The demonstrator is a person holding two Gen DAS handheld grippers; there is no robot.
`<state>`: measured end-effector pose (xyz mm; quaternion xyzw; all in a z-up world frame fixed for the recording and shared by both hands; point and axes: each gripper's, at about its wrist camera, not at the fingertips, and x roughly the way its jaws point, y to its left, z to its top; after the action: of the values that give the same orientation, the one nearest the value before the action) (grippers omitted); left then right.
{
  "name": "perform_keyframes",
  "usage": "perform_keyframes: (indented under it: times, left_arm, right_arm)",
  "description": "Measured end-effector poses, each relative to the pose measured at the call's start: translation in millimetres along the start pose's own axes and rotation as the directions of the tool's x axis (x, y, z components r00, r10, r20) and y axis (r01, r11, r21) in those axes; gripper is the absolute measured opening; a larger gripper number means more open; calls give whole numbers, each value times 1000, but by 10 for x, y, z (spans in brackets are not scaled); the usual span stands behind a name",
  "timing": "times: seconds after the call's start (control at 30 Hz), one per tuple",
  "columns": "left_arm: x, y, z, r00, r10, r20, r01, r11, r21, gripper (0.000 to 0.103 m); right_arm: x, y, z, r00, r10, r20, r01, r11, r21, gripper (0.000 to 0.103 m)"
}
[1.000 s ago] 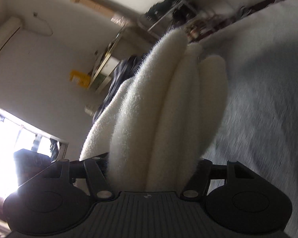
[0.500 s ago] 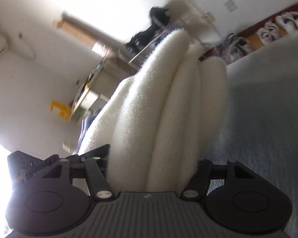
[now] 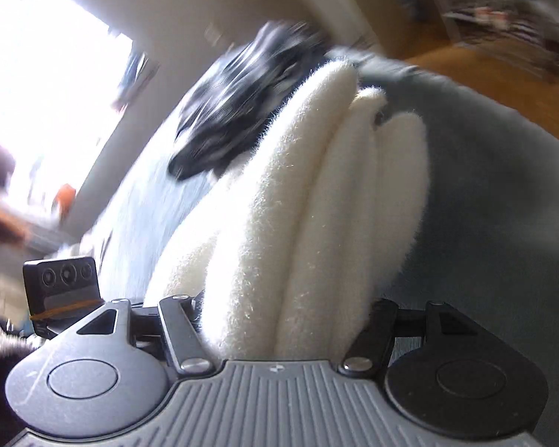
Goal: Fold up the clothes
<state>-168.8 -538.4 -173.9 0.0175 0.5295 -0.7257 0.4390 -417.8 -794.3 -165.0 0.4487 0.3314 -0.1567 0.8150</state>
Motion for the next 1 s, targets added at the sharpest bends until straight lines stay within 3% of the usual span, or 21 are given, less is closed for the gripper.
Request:
perform_keyframes:
  times: [0.17,0.3,0.4,0.53,0.6,0.7,0.77,0.9,1.0]
  left_arm:
    - [142,-59,-208,998,41,37,-38,996,-77,77]
    - [422,-113,-227,998,59,22,-56,993,-101,77]
    - [602,-117,-249,998,68,19,-66,995,-75,77]
    - [708,-130,-279,997,71,35,-68,995,-69,77]
    - [641,-158,-382,996,74,40,-72,996,-54,77]
    - [591,-124,-501,997,72,29,-71,996,-47,78]
    - [511,-74,-562,998,61,15,-60,997,-58,78]
    - [147,-131,-671,999,36,17,-36,999,-13,78]
    - [-199,-215,-814,1000,-6,-3,6,1000,25,80]
  right_arm:
    - [292,34,324,979,13,-203,-45,987,-155,66]
    - [541,99,353,949,-75,-308,-19,957,-290,66]
    - [688,25,424,921,-183,-345,41,924,-381,66]
    - [771,-25,514,898,-266,-352,74,877,-475,67]
    - [801,4,527,890,-303,-342,88,849,-522,68]
    - [856,-25,467,884,-354,-304,136,819,-557,77]
    - [873,-70,456,875,-404,-266,206,809,-551,101]
    - [689,-47,419,872,-473,-125,346,777,-525,103]
    - [310,-22,370,859,-512,35,480,778,-405,103]
